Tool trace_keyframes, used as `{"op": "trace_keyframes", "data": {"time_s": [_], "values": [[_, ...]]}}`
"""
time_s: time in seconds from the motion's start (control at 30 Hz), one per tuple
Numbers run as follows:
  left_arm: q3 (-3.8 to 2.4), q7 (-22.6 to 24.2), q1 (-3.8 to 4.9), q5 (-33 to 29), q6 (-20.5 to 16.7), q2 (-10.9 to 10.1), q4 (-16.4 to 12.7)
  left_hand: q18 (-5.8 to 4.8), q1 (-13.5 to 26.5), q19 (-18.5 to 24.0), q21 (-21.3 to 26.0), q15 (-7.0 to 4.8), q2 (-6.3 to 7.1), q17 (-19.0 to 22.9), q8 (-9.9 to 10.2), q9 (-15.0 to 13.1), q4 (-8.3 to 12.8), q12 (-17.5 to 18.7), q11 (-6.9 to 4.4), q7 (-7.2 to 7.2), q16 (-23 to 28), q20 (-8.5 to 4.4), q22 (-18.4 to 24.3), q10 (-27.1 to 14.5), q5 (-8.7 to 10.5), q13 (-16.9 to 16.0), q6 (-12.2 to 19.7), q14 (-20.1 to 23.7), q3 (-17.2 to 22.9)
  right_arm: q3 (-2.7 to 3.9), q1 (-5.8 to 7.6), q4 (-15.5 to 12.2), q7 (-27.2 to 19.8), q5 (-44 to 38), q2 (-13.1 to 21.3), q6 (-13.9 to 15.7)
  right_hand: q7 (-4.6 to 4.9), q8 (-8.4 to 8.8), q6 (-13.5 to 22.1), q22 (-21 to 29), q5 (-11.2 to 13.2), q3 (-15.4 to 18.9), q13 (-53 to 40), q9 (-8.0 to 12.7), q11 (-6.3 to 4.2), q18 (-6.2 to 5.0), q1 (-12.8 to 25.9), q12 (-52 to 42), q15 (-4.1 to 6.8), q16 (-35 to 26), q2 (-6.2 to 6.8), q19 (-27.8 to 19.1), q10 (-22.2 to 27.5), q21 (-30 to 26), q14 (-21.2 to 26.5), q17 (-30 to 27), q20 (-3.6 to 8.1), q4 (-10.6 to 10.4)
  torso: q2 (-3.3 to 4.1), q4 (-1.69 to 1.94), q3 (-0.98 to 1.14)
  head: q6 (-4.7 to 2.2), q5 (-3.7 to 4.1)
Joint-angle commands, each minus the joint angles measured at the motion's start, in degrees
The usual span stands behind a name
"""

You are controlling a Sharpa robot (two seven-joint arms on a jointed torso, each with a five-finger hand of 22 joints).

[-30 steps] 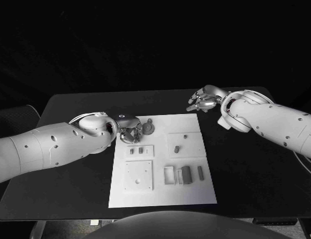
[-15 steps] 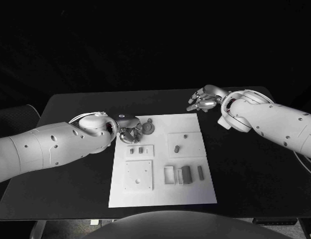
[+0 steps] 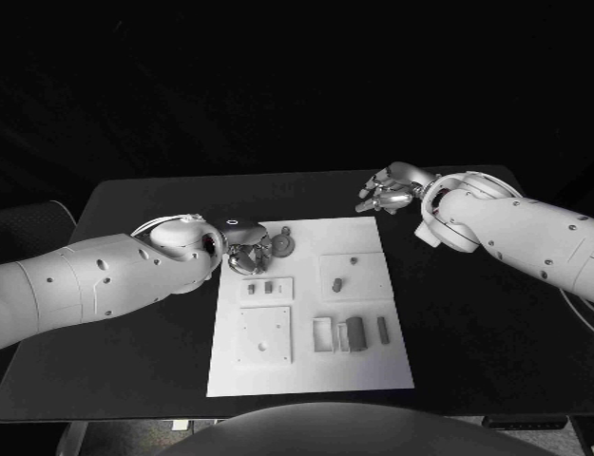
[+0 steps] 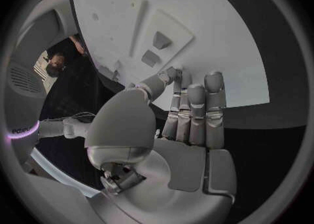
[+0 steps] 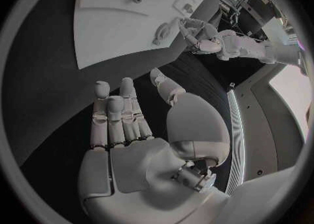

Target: Assemble the parts on the task board

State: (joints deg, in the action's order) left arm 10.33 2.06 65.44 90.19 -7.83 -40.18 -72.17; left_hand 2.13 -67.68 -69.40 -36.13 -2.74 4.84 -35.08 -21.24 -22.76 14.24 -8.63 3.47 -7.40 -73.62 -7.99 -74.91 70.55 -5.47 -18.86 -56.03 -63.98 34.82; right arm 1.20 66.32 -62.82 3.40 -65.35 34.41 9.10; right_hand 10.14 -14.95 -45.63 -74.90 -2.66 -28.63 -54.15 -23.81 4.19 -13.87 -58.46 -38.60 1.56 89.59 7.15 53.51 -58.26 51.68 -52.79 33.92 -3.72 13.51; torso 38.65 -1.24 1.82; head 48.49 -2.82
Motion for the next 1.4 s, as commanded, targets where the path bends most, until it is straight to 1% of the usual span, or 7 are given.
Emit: {"op": "trace_keyframes", "data": {"time_s": [0.03, 0.3, 0.77, 0.9, 1.07, 1.23, 1.4], "values": [[0.16, 0.31, -0.14, 0.07, 0.89, 0.21, -0.01, 4.9, -0.09, 0.21, -0.18, -0.09, 0.56, 0.09, 0.08, -0.01, 0.23, 0.24, 0.09, -0.15, -0.24, -0.41, -1.09, -0.01, 0.11, 0.02, 0.09, 0.17, -0.06, 0.01, -0.02, -0.09, -0.28, 0.0, 0.02, -0.67, 0.37, -0.33, 0.08, -0.63, -0.25, 0.1, 0.07, -0.02, -0.11, -1.13, 0.48, 0.01, 0.35, -0.21, -0.19, 0.09, -0.25, -0.39, -0.05, -0.1, 0.08, 0.34, 0.0, 0.0, 0.0, -0.01, 0.01], [0.7, 0.2, -0.13, 0.07, 1.53, 0.27, -0.01, 4.82, 0.41, 0.35, -0.13, -0.13, 1.61, 0.16, 0.41, 0.08, 0.08, 0.04, 0.04, -0.33, -0.29, -0.4, -1.07, 0.19, 0.38, -0.25, 0.52, 0.46, -0.48, 0.01, -0.02, -0.09, -0.26, 0.0, 0.05, -0.65, 0.37, -0.33, 0.08, -0.63, -0.25, 0.09, 0.07, -0.01, -0.11, -1.13, 0.48, 0.01, 0.35, -0.21, -0.19, 0.09, -0.25, -0.39, -0.05, -0.1, 0.08, 0.34, 0.0, 0.0, 0.0, 0.01, 0.07], [0.77, -0.06, -0.13, 0.07, 0.65, 0.33, 0.21, 4.77, 0.83, 0.31, -0.13, -0.17, 2.72, 0.13, 1.06, 0.26, -0.52, -0.88, 0.0, -0.16, -0.7, -0.49, -1.03, -0.38, 0.67, -0.95, 1.47, 0.68, -0.88, 0.01, -0.02, -0.03, -0.29, 0.0, 0.0, -0.66, 0.37, -0.33, 0.09, -0.63, -0.25, 0.08, 0.09, -0.01, -0.11, -1.13, 0.49, 0.01, 0.35, -0.22, -0.18, 0.09, -0.25, -0.4, -0.05, -0.1, 0.08, 0.35, 0.0, 0.01, 0.0, -0.01, 0.18], [0.77, -0.37, -0.13, 0.07, 0.13, 0.3, 0.33, 4.75, 1.01, 0.35, -0.08, -0.11, 3.5, 0.15, 2.02, 0.64, -0.88, -1.5, 0.06, 0.11, -0.82, -0.47, -1.02, -1.04, 0.87, -1.35, 3.22, 0.87, -1.1, 0.01, -0.02, 0.0, -0.27, 0.0, 0.01, -0.64, 0.37, -0.33, 0.09, -0.63, -0.25, 0.08, 0.09, -0.01, -0.11, -1.13, 0.49, 0.01, 0.35, -0.22, -0.18, 0.09, -0.25, -0.4, -0.05, -0.1, 0.08, 0.35, 0.0, 0.01, 0.0, -0.01, 0.18], [0.77, -0.54, -0.14, -0.02, -0.87, 0.23, 0.33, 4.76, 2.02, 0.31, -0.08, -0.11, 5.06, 0.2, 3.83, 1.33, -1.68, -2.55, 0.05, 0.79, -1.03, -0.47, -1.03, -1.73, 0.61, -2.02, 6.78, 0.97, -2.18, 0.01, -0.02, 0.02, -0.27, 0.0, 0.02, -0.64, 0.37, -0.32, 0.09, -0.63, -0.25, 0.08, 0.09, -0.01, -0.11, -1.13, 0.49, 0.01, 0.35, -0.22, -0.17, 0.09, -0.24, -0.41, -0.05, -0.1, 0.08, 0.36, 0.0, 0.01, 0.0, -0.09, 0.18], [0.76, -0.5, -0.14, -0.13, -1.51, 0.19, 0.31, 4.84, 2.44, 0.25, -0.06, -0.26, 5.7, 0.26, 4.79, 1.56, -1.88, -3.66, -0.09, 1.61, -1.21, -0.57, -1.0, -2.14, 0.28, -2.75, 9.07, 0.93, -3.46, 0.01, -0.02, 0.03, -0.28, 0.0, 0.03, -0.63, 0.37, -0.32, 0.1, -0.63, -0.25, 0.07, 0.09, -0.01, -0.11, -1.13, 0.48, 0.01, 0.35, -0.22, -0.16, 0.09, -0.24, -0.41, -0.05, -0.1, 0.08, 0.36, 0.0, 0.01, 0.0, -0.09, 0.18], [0.76, -0.42, -0.14, -0.2, -2.17, 0.11, 0.24, 4.85, 2.37, 0.18, -0.03, -0.31, 5.88, 0.31, 5.03, 1.54, -2.11, -4.34, -0.15, 1.83, -1.3, -0.62, -0.98, -2.51, 0.27, -3.19, 9.92, 0.88, -3.81, 0.01, -0.02, 0.04, -0.29, 0.0, 0.02, -0.64, 0.37, -0.32, 0.1, -0.63, -0.25, 0.07, 0.1, -0.01, -0.11, -1.13, 0.48, 0.01, 0.35, -0.22, -0.16, 0.09, -0.24, -0.41, -0.05, -0.1, 0.08, 0.37, 0.0, 0.0, 0.0, -0.1, 0.22]]}}
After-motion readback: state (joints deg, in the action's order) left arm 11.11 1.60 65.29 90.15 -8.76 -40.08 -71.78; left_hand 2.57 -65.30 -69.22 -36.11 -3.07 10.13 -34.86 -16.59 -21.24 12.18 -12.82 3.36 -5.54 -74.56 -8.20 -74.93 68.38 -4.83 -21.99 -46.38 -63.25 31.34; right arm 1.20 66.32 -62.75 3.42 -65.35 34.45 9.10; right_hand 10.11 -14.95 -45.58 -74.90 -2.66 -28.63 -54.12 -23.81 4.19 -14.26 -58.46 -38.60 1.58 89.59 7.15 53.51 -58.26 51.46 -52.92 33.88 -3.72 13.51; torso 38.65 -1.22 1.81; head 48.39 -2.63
